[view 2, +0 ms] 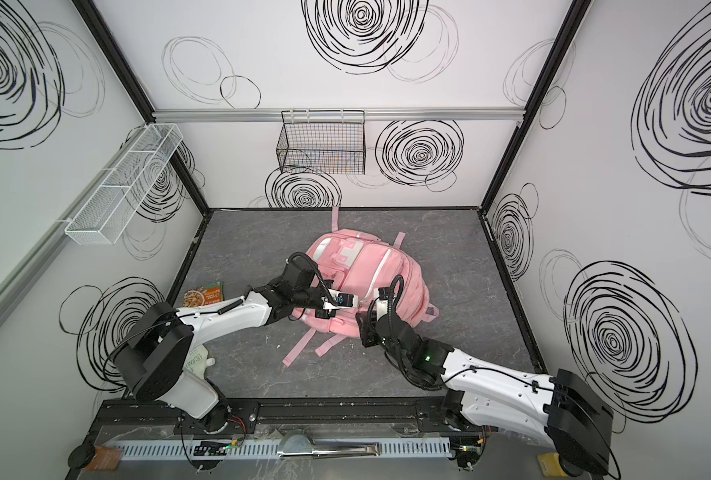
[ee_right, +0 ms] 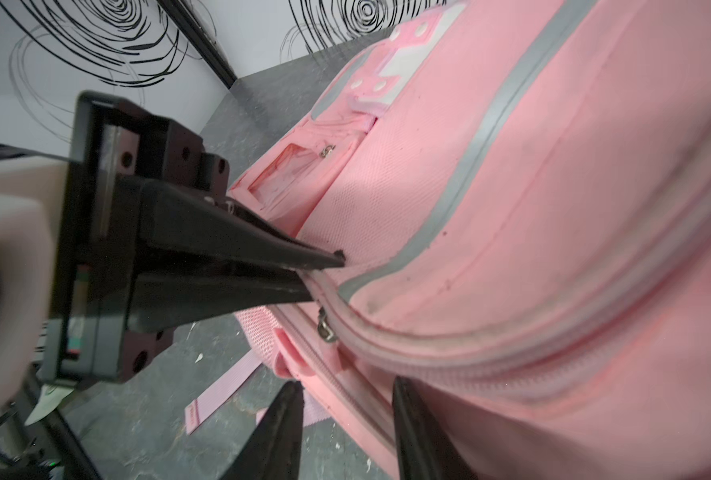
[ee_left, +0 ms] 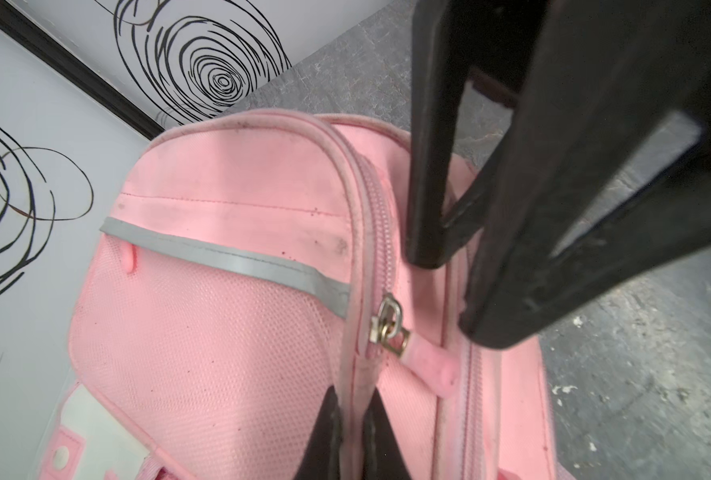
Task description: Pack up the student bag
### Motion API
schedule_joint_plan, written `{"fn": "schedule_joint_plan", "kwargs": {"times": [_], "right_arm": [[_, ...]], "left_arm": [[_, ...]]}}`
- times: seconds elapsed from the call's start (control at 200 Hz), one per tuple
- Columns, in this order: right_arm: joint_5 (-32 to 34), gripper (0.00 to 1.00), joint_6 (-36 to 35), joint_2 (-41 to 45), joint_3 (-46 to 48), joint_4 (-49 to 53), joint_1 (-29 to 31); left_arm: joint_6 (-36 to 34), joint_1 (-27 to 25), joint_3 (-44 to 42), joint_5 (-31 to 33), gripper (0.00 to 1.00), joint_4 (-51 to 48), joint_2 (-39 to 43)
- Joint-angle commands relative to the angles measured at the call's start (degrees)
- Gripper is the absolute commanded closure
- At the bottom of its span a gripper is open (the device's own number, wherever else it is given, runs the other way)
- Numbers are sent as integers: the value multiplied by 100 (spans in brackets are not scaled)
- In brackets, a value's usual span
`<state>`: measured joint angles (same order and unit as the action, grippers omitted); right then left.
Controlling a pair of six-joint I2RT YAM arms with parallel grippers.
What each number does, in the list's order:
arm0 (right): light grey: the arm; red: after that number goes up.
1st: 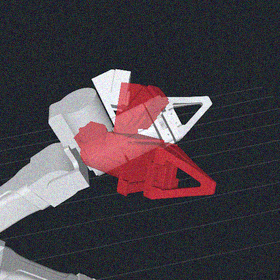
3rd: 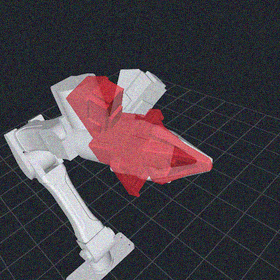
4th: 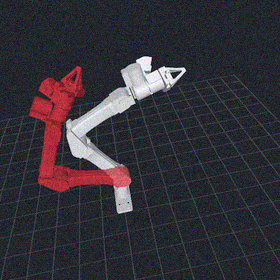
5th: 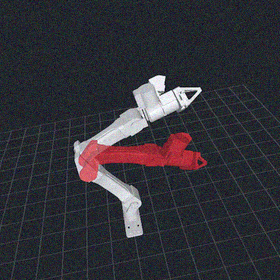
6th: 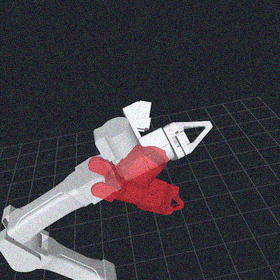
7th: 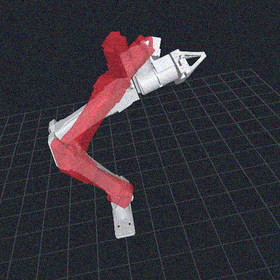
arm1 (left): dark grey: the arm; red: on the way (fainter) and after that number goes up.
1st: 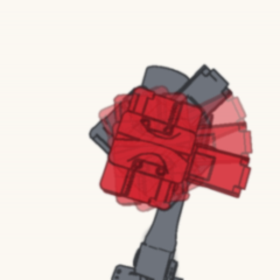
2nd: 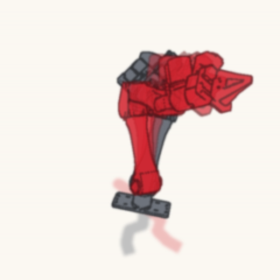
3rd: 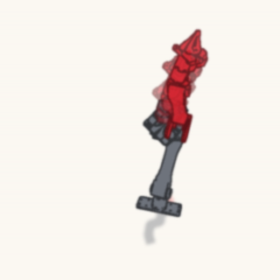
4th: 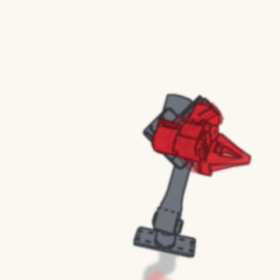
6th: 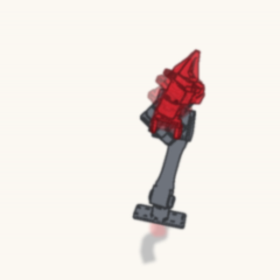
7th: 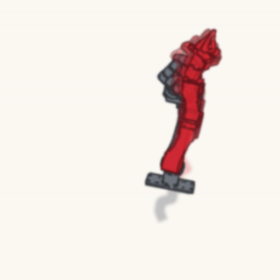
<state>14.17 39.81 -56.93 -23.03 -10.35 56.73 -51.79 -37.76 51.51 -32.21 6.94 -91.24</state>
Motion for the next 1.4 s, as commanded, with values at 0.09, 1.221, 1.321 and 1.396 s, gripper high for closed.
{"fn": "schedule_joint_plan", "kwargs": {"times": [0.09, 1.221, 1.321, 1.396], "right_arm": [[1033, 58, 8, -597, -184, -365, 154], [3202, 89, 904, -2336, -662, -72, 482], [2823, 97, 690, -1973, -492, -168, 365], [2353, 100, 436, -1632, -347, -310, 194]], "left_arm": [[446, 23, 380, -503, 100, 9, -89], [978, -120, 527, -1350, 100, 53, 89], [979, -85, 510, -1293, 100, 102, 84], [906, -74, 475, -1178, 100, 94, 88]]}}
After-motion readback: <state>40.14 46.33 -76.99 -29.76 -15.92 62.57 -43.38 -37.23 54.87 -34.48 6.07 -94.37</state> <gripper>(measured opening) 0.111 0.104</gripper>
